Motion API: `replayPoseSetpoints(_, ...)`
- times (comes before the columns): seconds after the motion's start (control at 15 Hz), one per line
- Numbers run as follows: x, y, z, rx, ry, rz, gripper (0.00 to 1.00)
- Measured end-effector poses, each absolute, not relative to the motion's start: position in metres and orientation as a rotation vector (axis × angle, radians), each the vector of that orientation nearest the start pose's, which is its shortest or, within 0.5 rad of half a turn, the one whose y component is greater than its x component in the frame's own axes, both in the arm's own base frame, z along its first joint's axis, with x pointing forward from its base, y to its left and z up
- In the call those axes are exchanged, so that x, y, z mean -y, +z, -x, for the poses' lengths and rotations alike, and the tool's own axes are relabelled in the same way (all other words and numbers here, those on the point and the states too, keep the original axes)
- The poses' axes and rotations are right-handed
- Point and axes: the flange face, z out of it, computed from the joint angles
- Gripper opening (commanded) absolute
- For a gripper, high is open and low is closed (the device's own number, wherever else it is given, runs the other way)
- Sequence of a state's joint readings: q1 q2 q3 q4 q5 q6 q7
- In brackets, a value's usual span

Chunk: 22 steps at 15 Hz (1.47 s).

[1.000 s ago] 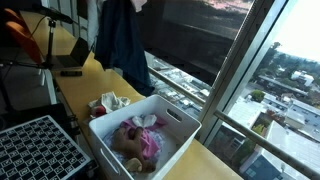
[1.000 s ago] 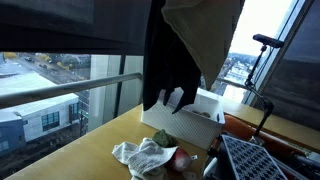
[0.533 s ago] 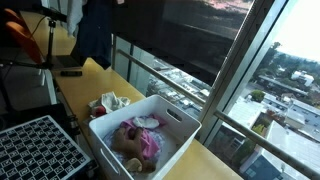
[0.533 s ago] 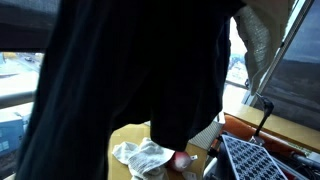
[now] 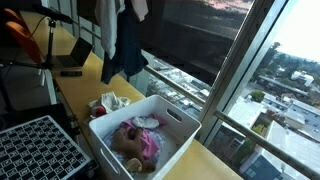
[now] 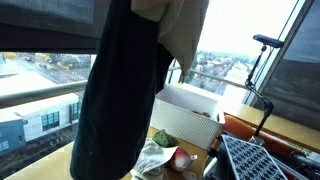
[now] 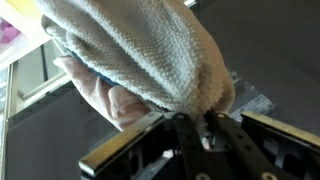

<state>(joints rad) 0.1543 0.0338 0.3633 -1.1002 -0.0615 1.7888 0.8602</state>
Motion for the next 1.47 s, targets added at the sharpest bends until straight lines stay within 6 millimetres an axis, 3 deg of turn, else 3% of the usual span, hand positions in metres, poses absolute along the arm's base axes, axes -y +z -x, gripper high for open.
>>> replayPoseSetpoints(0.33,-0.218,0.793,-0.494,-0.556,-0.552,2.686,0.04)
replayPoseSetpoints(0.6,-0.167,0.733,-0.501,-0.640,-0.465,2.743,0.04)
replayPoseSetpoints(0.8,-0.146,0.684,-0.499,-0.678,-0.421,2.782,0.04)
replayPoseSetpoints(1.0,-0.147,0.630,-0.492,-0.685,-0.368,2.819,0.04)
replayPoseSetpoints(1.27,-0.169,0.556,-0.484,-0.639,-0.329,2.857,0.04)
replayPoseSetpoints(1.47,-0.184,0.518,-0.479,-0.596,-0.347,2.866,0.04)
